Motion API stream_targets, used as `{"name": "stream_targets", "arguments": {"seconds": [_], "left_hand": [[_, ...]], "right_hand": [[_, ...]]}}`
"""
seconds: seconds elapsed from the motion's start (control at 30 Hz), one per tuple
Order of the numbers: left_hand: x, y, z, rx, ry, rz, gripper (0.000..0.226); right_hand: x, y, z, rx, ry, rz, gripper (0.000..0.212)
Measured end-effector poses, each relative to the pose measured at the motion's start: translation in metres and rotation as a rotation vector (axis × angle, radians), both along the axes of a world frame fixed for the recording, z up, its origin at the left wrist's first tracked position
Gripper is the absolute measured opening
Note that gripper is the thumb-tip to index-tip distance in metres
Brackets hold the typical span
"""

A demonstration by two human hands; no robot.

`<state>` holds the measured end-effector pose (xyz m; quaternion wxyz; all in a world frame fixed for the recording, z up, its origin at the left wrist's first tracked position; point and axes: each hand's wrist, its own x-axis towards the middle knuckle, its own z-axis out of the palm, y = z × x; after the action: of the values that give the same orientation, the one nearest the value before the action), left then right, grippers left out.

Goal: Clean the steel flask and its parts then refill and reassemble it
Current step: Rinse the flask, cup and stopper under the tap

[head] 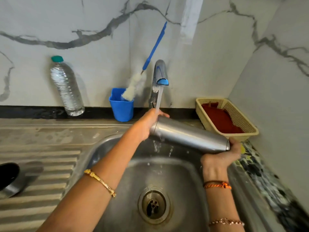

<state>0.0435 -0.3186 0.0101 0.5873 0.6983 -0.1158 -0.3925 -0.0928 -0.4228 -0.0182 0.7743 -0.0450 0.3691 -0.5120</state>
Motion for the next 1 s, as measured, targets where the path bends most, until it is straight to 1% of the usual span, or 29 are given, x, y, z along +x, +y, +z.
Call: {"name": "stream_targets", "arguments": {"seconds": [0.03,0.07,0.1,0.13,0.17,0.2,0.23,0.27,0.33,0.4,0.43,0.47,0.5,0.53,0.57,0.6,0.63,0.67,0.7,0.73,0.77,0.8,0.83,0.87,0.9,0.93,0.97,1.0], "left_hand": [[-0.007,-0.004,-0.003,0.006,0.012,0.017,0.023],[-0.016,-0.006,-0.009,-0.039,-0.054,0.064,0.019],[-0.026,-0.009,-0.019,-0.144,-0.216,0.135,0.017],[-0.036,-0.010,-0.028,-0.285,-0.461,0.204,0.019],[-0.042,-0.009,-0.036,-0.412,-0.699,0.220,0.024],[-0.042,-0.008,-0.042,-0.485,-0.853,0.188,0.029],[-0.037,-0.008,-0.042,-0.515,-0.893,0.156,0.030],[-0.029,-0.008,-0.038,-0.504,-0.860,0.137,0.027],[-0.016,-0.008,-0.022,-0.432,-0.662,0.121,0.016],[-0.004,-0.010,-0.008,-0.263,-0.428,0.146,0.017],[0.000,-0.011,-0.005,-0.162,-0.314,0.160,0.018],[-0.003,-0.010,-0.005,-0.070,-0.253,0.169,0.019],[-0.010,-0.008,-0.006,-0.016,-0.270,0.183,0.021],[-0.019,-0.004,-0.010,-0.006,-0.400,0.214,0.025],[-0.031,0.000,-0.014,-0.045,-0.639,0.257,0.029],[-0.042,0.006,-0.014,-0.128,-0.903,0.268,0.033],[-0.049,0.009,-0.011,-0.193,-1.099,0.199,0.035],[-0.045,0.008,-0.007,-0.228,-1.195,0.097,0.036],[-0.035,0.005,-0.003,-0.223,-1.175,-0.007,0.035],[-0.024,0.002,-0.002,-0.180,-1.068,-0.069,0.031],[-0.013,0.002,0.001,-0.129,-0.848,-0.048,0.026],[-0.005,0.007,0.003,-0.089,-0.542,0.038,0.021],[0.001,0.013,-0.001,-0.053,-0.276,0.095,0.018],[0.001,0.017,-0.007,-0.002,-0.134,0.117,0.017],[-0.008,0.022,-0.010,0.014,-0.115,0.100,0.016],[-0.020,0.023,-0.014,-0.023,-0.202,0.071,0.015],[-0.030,0.022,-0.020,-0.093,-0.416,0.051,0.014],[-0.039,0.024,-0.022,-0.174,-0.704,0.045,0.015]], "right_hand": [[-0.003,0.002,-0.002,-0.004,-0.020,-0.051,0.017],[-0.006,0.005,0.000,0.010,-0.045,-0.112,0.021],[-0.007,0.004,0.001,0.032,-0.072,-0.168,0.024],[-0.007,0.000,0.002,0.053,-0.094,-0.187,0.026],[-0.005,-0.005,0.000,0.066,-0.109,-0.157,0.026],[-0.003,-0.009,-0.004,0.072,-0.123,-0.093,0.024],[-0.001,-0.013,-0.010,0.069,-0.131,-0.023,0.021],[0.000,-0.015,-0.015,0.057,-0.141,0.032,0.018],[0.002,-0.017,-0.022,0.005,-0.163,0.097,0.018],[0.005,-0.018,-0.022,-0.030,-0.172,0.151,0.018],[0.007,-0.018,-0.024,-0.010,-0.171,0.176,0.016],[0.008,-0.016,-0.028,0.026,-0.171,0.207,0.017],[0.008,-0.013,-0.034,0.064,-0.163,0.239,0.021],[0.007,-0.009,-0.041,0.104,-0.158,0.257,0.023],[0.007,-0.005,-0.047,0.138,-0.160,0.259,0.026],[0.008,-0.001,-0.052,0.163,-0.170,0.255,0.028],[0.009,0.001,-0.056,0.187,-0.180,0.248,0.031],[0.012,0.003,-0.058,0.211,-0.189,0.246,0.031],[0.016,0.005,-0.058,0.244,-0.193,0.243,0.031],[0.019,0.007,-0.060,0.279,-0.194,0.241,0.029],[0.020,0.010,-0.064,0.292,-0.178,0.245,0.027],[0.018,0.015,-0.067,0.273,-0.164,0.257,0.024],[0.015,0.019,-0.071,0.240,-0.148,0.269,0.022],[0.010,0.023,-0.072,0.201,-0.143,0.278,0.021],[0.006,0.023,-0.073,0.170,-0.136,0.278,0.022],[0.004,0.022,-0.072,0.148,-0.132,0.280,0.023],[0.005,0.018,-0.069,0.132,-0.127,0.284,0.024],[0.008,0.014,-0.066,0.132,-0.126,0.293,0.025]]}}
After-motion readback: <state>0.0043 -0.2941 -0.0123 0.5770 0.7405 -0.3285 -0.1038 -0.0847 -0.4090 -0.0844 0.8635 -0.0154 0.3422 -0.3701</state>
